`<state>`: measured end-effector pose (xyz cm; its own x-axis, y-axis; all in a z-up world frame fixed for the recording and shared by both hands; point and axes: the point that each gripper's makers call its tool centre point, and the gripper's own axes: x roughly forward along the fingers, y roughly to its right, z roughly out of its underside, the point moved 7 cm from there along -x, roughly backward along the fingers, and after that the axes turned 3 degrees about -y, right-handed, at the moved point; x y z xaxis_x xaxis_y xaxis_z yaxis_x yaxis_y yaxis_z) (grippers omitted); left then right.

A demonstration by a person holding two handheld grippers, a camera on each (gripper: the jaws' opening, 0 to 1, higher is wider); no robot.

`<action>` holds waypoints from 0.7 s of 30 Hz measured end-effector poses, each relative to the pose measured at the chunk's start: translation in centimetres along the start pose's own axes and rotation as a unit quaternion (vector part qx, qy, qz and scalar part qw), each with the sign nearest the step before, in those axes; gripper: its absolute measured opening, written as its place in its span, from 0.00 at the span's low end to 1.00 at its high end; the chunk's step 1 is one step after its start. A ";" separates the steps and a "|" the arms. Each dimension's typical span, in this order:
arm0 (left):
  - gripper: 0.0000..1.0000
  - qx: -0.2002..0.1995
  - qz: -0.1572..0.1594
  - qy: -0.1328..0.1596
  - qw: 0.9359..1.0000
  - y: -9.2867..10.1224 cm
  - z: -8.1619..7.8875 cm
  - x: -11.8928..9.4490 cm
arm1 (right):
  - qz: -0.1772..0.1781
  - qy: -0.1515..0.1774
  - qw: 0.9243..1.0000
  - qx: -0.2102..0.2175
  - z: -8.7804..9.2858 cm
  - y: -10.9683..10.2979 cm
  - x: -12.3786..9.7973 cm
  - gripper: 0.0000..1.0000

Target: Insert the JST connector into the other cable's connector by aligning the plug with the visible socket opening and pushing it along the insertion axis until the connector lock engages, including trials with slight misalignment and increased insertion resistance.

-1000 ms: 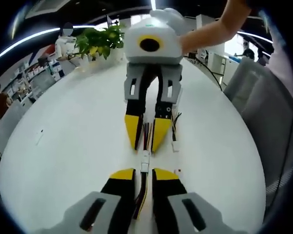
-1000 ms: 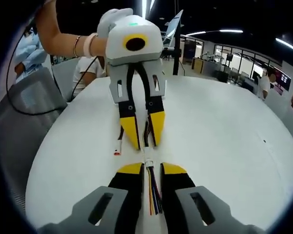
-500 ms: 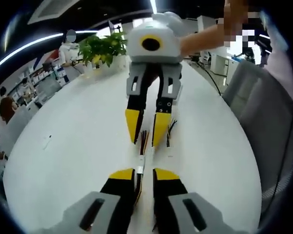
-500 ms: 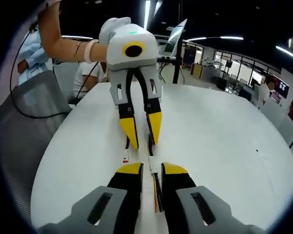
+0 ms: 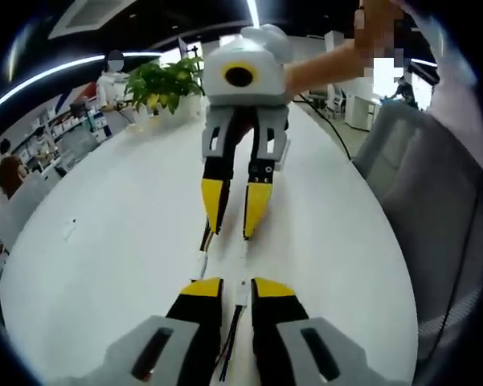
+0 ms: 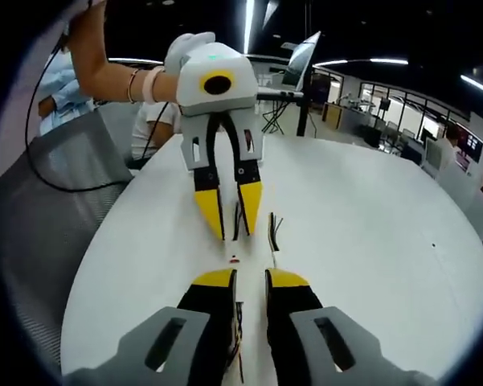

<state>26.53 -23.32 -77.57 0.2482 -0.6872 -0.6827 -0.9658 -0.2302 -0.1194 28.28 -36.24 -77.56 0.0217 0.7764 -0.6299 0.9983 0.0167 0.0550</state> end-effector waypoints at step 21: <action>0.06 0.000 0.000 -0.008 1.000 0.3 1.3 1.1 | -0.008 -0.024 1.000 0.011 2.5 -0.1 1.1 0.11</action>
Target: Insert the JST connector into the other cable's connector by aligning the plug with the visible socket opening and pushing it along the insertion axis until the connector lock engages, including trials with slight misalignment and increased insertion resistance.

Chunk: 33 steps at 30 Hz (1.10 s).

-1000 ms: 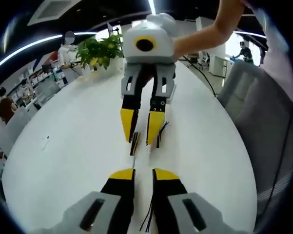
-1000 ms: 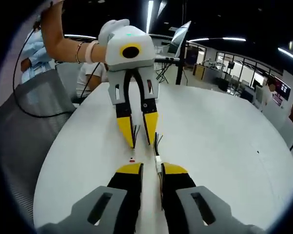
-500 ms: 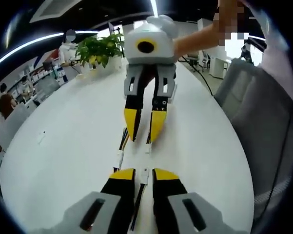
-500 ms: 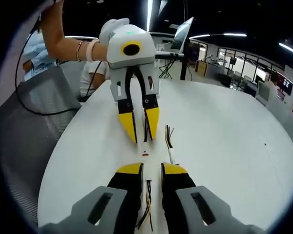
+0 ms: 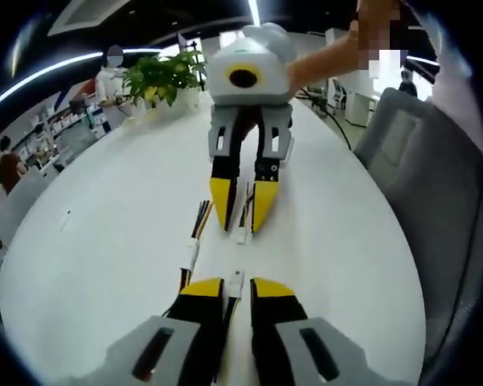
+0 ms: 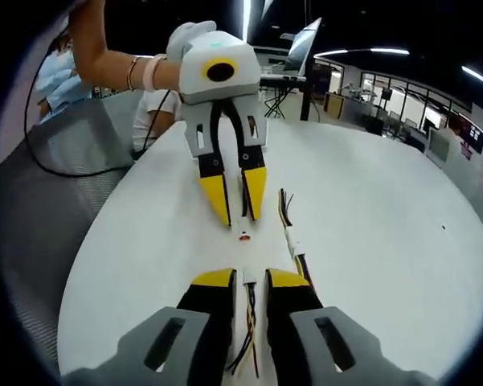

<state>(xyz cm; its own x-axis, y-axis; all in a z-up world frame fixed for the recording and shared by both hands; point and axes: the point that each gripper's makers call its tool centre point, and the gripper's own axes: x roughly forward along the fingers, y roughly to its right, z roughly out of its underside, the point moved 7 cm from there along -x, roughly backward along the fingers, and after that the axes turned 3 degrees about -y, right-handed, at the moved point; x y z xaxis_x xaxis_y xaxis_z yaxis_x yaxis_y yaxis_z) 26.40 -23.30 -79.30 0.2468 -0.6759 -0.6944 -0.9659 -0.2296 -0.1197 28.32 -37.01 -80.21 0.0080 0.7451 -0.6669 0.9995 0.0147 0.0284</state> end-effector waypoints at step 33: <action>0.00 -0.018 0.003 0.015 1.000 -0.4 0.9 0.5 | -0.005 0.002 1.000 0.005 0.6 0.0 0.3 0.04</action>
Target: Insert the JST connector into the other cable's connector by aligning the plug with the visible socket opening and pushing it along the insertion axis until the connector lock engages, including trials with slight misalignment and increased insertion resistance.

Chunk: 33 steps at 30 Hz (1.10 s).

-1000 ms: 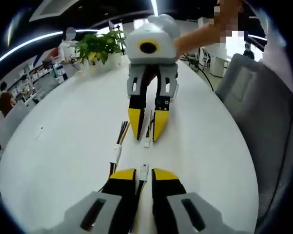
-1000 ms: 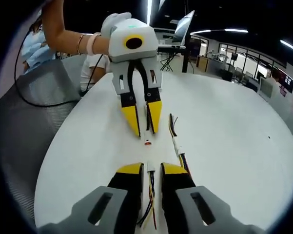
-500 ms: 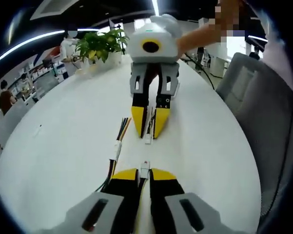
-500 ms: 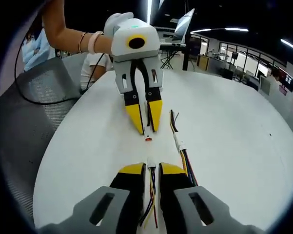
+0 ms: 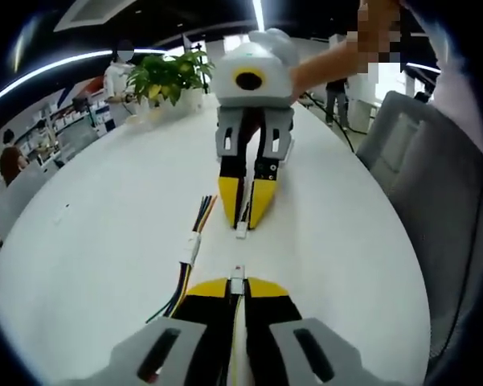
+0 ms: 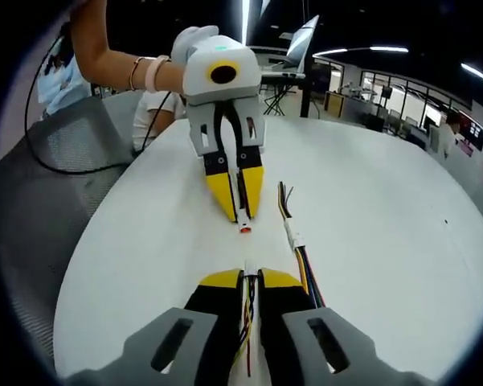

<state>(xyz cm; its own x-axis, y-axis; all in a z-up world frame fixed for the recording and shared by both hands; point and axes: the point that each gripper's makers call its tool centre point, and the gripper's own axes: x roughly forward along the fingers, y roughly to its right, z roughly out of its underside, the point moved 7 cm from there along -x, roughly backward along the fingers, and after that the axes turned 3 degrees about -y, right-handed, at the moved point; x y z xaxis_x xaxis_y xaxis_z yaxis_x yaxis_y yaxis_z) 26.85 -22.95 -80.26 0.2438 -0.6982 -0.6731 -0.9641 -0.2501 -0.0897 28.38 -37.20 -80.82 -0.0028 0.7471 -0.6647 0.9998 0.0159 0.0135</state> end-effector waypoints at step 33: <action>0.00 0.041 0.028 -0.021 0.999 -0.7 -1.5 -0.4 | -0.008 -0.001 1.000 -0.024 -1.6 0.7 -1.2 0.03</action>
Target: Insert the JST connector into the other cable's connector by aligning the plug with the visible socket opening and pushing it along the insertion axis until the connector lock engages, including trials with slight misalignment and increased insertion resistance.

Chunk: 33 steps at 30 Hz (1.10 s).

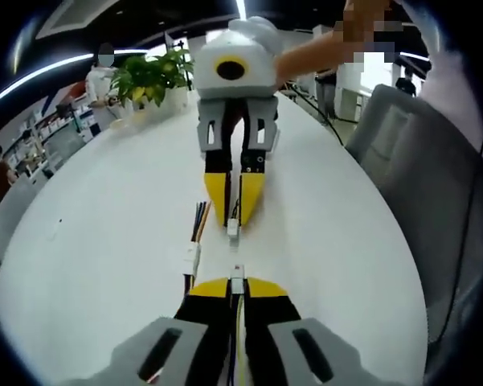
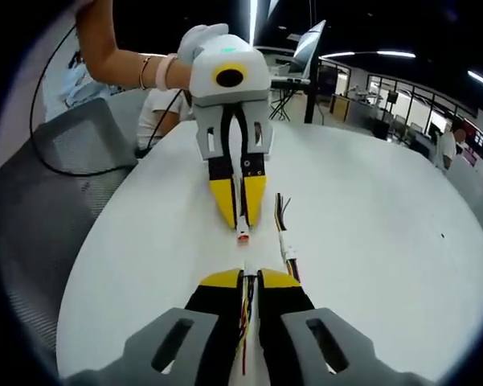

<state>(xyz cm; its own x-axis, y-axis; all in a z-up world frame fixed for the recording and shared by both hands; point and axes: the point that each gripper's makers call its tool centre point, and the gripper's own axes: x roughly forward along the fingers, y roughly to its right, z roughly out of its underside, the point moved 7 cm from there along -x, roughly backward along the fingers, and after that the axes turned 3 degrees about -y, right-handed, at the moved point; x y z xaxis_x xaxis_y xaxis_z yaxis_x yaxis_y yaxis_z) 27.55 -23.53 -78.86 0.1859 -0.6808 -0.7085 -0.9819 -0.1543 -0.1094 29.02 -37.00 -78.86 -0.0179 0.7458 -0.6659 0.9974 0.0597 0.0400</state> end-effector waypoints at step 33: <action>0.00 0.008 0.009 0.007 1.000 -0.4 -1.8 -1.0 | -0.007 0.009 0.999 -0.034 -1.5 0.7 0.6 0.03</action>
<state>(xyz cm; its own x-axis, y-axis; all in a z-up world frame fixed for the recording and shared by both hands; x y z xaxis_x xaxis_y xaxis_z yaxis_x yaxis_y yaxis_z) 27.84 -24.12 -76.84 0.1678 -0.6937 -0.7005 -0.9857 -0.1306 -0.1068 29.64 -35.52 -78.11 -0.0335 0.7568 -0.6528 0.9900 0.1147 0.0821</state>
